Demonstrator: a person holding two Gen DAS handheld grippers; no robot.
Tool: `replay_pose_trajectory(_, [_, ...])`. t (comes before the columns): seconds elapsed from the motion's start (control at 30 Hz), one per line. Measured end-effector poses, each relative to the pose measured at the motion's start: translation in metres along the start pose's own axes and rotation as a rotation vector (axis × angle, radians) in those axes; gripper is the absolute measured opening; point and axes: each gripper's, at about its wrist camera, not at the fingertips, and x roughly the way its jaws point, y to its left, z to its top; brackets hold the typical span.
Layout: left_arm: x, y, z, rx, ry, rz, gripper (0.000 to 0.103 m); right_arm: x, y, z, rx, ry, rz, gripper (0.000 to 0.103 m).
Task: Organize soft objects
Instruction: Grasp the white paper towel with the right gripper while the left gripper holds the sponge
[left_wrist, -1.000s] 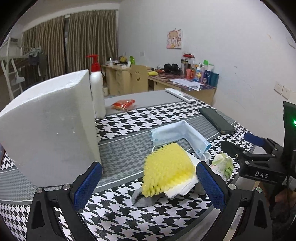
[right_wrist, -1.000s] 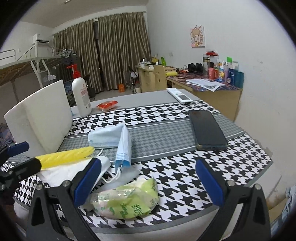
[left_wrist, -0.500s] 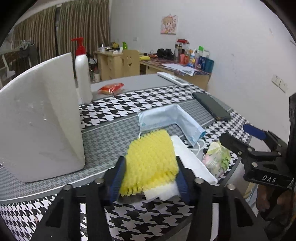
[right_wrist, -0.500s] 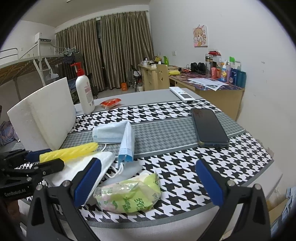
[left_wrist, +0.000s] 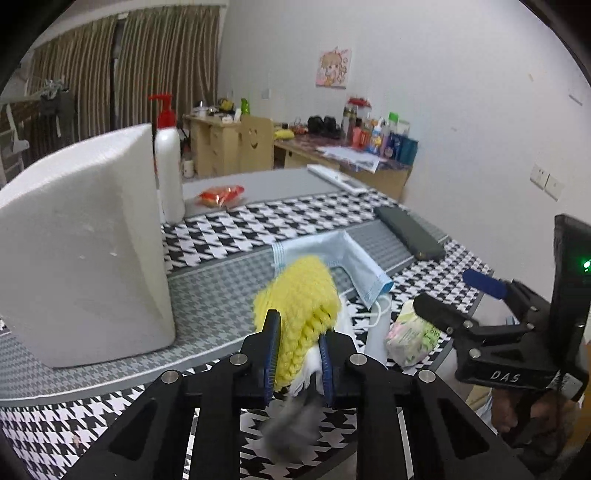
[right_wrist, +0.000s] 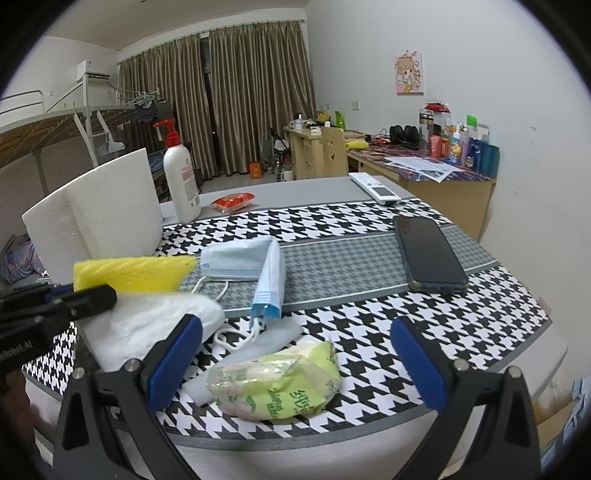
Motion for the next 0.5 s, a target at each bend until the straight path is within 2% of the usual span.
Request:
replay_pose_trajectory(0.17, [-0.003, 0.003, -0.001, -0.016, -0.009, -0.016, 0.021, -0.003, 0.008, -0.002, -0.016, -0.004, 0.056, 0.103])
replay_pose_trajectory(0.37, [-0.002, 0.005, -0.006, -0.021, -0.005, -0.014, 0.021, 0.002, 0.02, -0.006, -0.005, 0.039, 0.216, 0.103])
replay_pose_trajectory(0.5, [-0.004, 0.009, -0.006, -0.024, -0.012, -0.014, 0.021, 0.001, 0.039, -0.013, -0.108, 0.022, 0.233, 0.103])
